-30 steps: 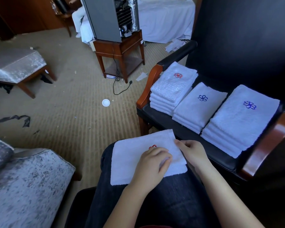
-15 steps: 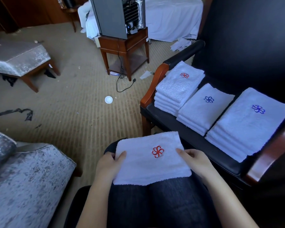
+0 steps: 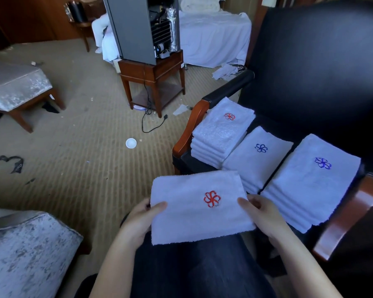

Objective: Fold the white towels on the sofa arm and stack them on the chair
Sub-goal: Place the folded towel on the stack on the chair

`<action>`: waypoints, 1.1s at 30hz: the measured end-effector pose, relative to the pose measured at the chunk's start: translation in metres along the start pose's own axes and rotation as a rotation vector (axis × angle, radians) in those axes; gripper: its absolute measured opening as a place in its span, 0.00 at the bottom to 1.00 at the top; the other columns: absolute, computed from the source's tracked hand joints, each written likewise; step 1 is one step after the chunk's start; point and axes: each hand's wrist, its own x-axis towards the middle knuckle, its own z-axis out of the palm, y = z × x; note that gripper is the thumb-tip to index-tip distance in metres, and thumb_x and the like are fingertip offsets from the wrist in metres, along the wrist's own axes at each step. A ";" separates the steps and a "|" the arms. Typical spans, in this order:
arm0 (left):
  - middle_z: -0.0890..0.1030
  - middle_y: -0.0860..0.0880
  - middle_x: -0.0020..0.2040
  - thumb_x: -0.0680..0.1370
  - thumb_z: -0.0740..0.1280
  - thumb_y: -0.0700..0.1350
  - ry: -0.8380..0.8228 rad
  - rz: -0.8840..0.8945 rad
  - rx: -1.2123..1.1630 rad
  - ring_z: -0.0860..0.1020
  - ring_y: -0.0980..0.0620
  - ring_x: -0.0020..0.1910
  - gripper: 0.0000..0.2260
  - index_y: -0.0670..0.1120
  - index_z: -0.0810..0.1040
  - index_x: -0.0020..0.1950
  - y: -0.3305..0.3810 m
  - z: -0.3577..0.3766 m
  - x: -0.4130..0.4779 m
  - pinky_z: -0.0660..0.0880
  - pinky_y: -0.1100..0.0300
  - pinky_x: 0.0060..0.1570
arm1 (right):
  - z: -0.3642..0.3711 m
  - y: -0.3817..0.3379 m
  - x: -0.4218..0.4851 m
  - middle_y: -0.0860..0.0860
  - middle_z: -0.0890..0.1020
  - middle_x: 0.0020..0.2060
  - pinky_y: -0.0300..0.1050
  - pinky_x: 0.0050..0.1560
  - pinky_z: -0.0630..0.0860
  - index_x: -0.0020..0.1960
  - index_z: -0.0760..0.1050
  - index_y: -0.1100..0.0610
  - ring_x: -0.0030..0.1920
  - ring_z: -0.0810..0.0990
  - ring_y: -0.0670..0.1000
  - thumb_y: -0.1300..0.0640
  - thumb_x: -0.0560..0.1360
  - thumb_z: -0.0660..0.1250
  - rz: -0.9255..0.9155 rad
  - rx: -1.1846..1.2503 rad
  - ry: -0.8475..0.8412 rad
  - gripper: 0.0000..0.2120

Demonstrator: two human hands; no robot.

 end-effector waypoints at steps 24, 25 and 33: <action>0.83 0.53 0.57 0.76 0.72 0.43 -0.276 -0.071 -0.108 0.81 0.53 0.55 0.16 0.51 0.77 0.63 0.042 0.229 0.181 0.80 0.63 0.40 | -0.175 -0.050 0.287 0.59 0.78 0.55 0.46 0.51 0.70 0.57 0.75 0.64 0.53 0.75 0.56 0.58 0.80 0.60 -0.026 -0.773 0.062 0.11; 0.83 0.54 0.58 0.76 0.72 0.44 -0.288 -0.080 -0.104 0.81 0.53 0.56 0.15 0.52 0.77 0.62 0.039 0.230 0.183 0.80 0.62 0.42 | -0.176 -0.047 0.291 0.58 0.78 0.56 0.45 0.52 0.70 0.59 0.74 0.64 0.54 0.75 0.56 0.59 0.81 0.60 -0.019 -0.788 0.054 0.11; 0.81 0.47 0.46 0.79 0.69 0.48 -0.233 -0.137 -0.046 0.84 0.49 0.47 0.09 0.43 0.78 0.50 0.028 0.243 0.180 0.81 0.53 0.51 | -0.177 -0.032 0.300 0.56 0.80 0.52 0.55 0.52 0.78 0.68 0.66 0.47 0.50 0.79 0.58 0.58 0.80 0.57 -0.154 -0.706 0.127 0.17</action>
